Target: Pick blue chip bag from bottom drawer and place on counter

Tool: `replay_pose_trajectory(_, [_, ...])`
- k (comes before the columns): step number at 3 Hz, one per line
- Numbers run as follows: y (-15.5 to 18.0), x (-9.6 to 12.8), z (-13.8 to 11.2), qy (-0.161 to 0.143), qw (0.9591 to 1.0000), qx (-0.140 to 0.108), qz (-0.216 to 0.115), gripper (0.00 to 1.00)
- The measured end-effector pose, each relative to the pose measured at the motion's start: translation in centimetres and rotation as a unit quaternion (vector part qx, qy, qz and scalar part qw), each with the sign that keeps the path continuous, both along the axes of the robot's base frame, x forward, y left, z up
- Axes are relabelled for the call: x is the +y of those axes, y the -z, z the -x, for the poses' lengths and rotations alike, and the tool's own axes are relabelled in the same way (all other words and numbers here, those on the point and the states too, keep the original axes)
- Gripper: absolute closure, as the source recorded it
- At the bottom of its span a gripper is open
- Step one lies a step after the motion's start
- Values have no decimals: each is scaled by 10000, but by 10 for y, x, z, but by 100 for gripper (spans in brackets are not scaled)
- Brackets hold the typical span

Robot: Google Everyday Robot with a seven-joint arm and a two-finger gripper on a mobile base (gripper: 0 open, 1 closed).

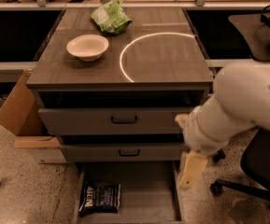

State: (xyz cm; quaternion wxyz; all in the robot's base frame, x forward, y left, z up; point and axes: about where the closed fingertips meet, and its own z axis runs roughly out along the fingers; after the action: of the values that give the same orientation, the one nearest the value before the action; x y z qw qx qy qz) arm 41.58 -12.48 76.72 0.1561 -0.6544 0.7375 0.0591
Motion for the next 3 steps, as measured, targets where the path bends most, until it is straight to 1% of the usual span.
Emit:
replay_pose_trajectory(1, [62, 23, 3, -116, 9991, 70, -393, 0])
replay_pose_trajectory(2, [125, 63, 9, -37, 9933, 303, -1116, 0])
replay_pose_trajectory(3, [131, 67, -1, 42, 9925, 204, -1201, 0])
